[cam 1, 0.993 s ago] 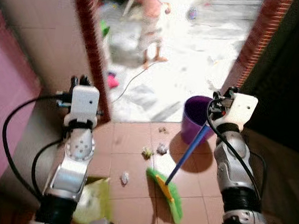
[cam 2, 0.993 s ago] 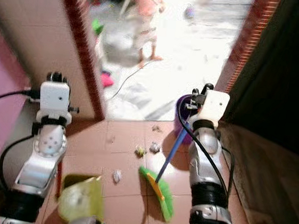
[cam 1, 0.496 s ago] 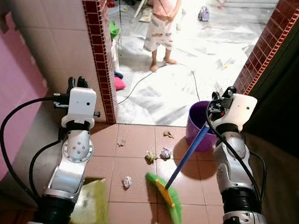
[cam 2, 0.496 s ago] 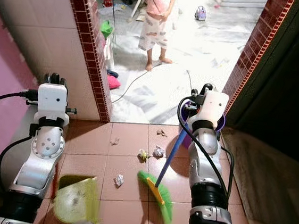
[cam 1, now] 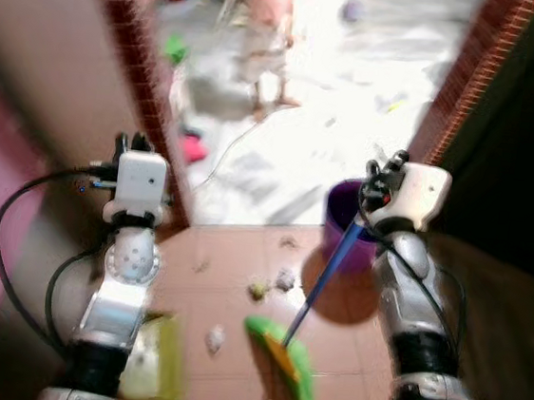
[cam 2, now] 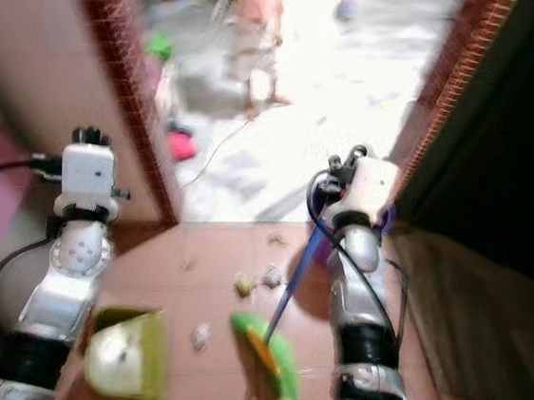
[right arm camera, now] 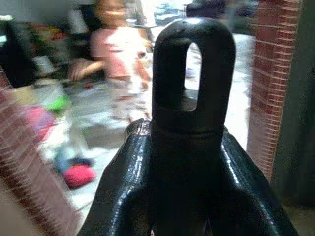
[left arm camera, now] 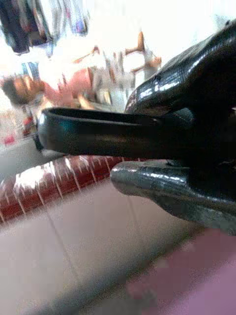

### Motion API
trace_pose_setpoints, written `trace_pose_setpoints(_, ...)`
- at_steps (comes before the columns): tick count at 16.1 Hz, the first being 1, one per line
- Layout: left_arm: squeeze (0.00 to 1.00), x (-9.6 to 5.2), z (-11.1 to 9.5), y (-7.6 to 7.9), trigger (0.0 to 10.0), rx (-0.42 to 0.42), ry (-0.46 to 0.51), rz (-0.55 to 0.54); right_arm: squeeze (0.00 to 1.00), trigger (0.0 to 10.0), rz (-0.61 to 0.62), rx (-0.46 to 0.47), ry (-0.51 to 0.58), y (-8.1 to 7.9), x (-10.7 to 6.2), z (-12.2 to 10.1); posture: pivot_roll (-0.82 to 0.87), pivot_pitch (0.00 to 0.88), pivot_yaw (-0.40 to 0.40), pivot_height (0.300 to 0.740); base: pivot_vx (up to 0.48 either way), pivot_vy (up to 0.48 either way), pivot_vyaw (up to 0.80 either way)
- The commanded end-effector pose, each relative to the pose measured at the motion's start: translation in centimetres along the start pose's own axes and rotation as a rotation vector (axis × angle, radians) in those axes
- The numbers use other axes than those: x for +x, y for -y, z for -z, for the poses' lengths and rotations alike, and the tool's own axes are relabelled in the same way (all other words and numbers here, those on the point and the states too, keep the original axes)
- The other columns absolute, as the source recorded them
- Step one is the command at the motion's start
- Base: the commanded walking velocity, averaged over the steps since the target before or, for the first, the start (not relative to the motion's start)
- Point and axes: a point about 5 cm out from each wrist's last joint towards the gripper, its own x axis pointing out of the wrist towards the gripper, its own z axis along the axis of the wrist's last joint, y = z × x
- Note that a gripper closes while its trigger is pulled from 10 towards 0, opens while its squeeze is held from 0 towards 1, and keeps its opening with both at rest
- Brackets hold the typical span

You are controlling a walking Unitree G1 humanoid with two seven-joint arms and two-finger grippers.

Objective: Sweep floor

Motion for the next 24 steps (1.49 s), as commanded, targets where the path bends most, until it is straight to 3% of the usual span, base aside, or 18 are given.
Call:
trace_pose_setpoints(1,0.00,0.6,-0.9,-0.9,10.0,0.010,0.054,-0.023,0.00,10.0,-0.033,0.012,0.037,-1.2,0.5,-1.0,-0.12,0.000,0.061,0.740,0.398,0.000,0.00)
trace_pose_setpoints(11,0.00,0.6,-0.3,-1.4,10.0,0.026,0.008,-0.091,0.00,10.0,-0.032,0.007,0.019,-1.0,0.2,-0.5,-0.12,0.000,0.062,0.740,0.040,0.000,0.00)
trace_pose_setpoints(16,0.00,0.6,0.2,-1.7,10.0,0.031,-0.018,-0.095,0.00,10.0,-0.032,0.006,0.018,-1.0,0.2,-0.6,-0.12,0.000,0.059,0.740,0.000,0.480,0.00)
trace_pose_setpoints(20,0.00,0.7,0.2,-0.6,10.0,0.024,-0.012,-0.070,0.00,10.0,-0.027,0.008,0.019,-0.9,0.2,-0.6,-0.12,0.000,0.063,0.740,0.000,0.480,0.00)
trace_pose_setpoints(24,0.00,0.9,0.2,0.6,10.0,0.020,0.008,-0.038,0.00,10.0,-0.025,0.013,0.017,-1.1,0.2,-0.6,-0.12,0.000,0.063,0.740,0.000,0.000,0.00)
